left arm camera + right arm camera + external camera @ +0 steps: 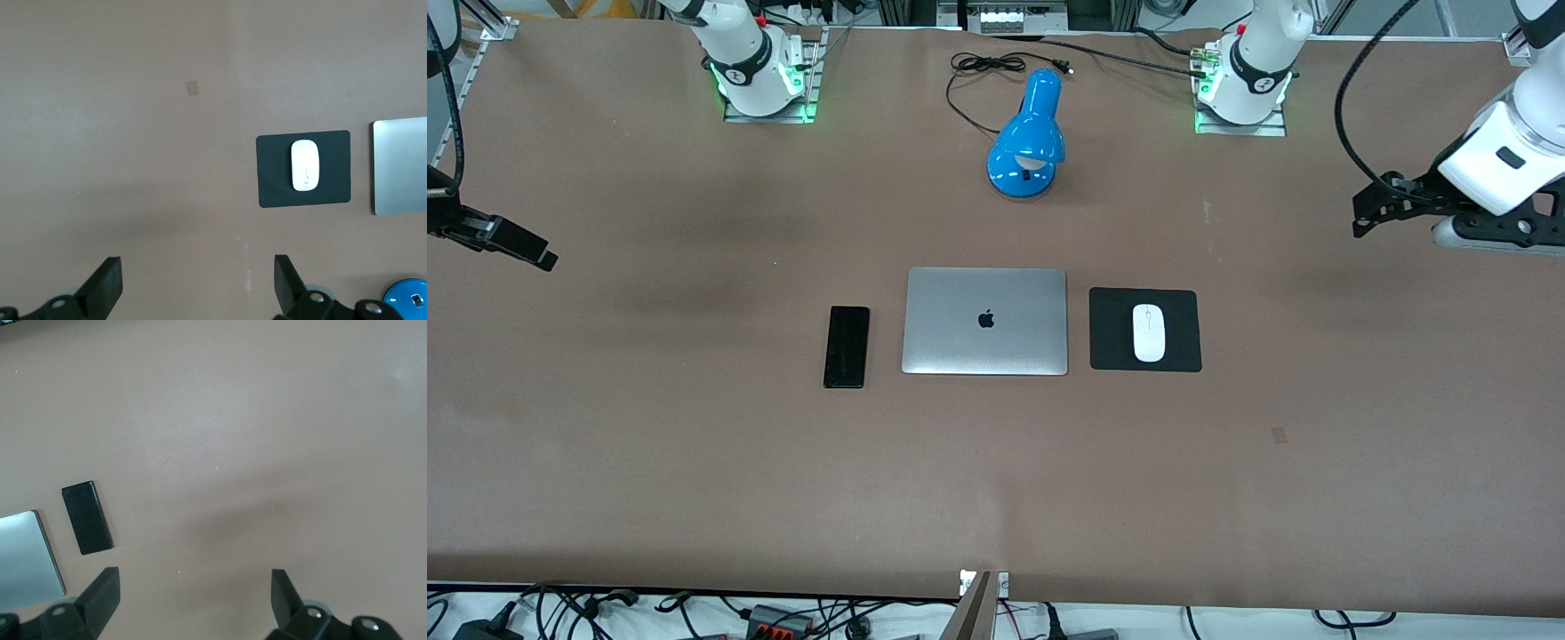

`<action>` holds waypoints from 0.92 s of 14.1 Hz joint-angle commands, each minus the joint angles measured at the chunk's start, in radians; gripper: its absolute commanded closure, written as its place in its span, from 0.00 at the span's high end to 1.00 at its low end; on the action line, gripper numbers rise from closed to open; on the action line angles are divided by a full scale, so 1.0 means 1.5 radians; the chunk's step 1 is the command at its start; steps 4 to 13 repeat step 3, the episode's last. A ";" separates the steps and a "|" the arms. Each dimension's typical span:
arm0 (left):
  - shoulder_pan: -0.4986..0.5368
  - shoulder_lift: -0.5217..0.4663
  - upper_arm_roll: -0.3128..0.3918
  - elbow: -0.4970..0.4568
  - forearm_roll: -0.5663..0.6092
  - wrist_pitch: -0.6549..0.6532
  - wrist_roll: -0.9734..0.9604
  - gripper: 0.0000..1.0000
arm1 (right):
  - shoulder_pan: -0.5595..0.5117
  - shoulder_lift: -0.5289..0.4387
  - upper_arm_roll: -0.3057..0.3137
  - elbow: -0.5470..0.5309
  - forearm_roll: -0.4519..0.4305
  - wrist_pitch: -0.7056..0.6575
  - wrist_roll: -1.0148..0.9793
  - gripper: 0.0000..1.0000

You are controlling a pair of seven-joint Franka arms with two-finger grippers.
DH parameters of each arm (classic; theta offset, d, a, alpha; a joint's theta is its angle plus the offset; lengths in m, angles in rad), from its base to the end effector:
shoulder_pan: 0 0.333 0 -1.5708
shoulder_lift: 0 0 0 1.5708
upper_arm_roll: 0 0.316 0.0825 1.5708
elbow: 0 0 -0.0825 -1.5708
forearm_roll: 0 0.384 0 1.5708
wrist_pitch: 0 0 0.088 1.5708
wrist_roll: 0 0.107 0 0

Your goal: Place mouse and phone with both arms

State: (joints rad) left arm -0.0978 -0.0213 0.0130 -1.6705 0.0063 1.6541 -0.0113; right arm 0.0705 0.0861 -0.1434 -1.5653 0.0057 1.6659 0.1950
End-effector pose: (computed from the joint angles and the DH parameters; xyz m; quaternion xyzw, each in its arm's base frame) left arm 0.5516 -0.0462 0.5963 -0.9993 0.0370 -0.0026 0.0029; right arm 0.5868 -0.0389 0.5868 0.9910 -0.1335 0.0079 0.0028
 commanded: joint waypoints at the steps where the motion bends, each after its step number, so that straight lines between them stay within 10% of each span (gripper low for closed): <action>1: 0.001 0.001 -0.011 0.012 0.013 -0.010 0.005 1.00 | -0.012 0.006 0.011 0.017 -0.009 -0.016 -0.010 1.00; 13: 0.002 0.001 -0.011 0.013 0.013 -0.016 0.004 1.00 | -0.013 0.006 0.011 0.017 -0.009 -0.027 -0.010 1.00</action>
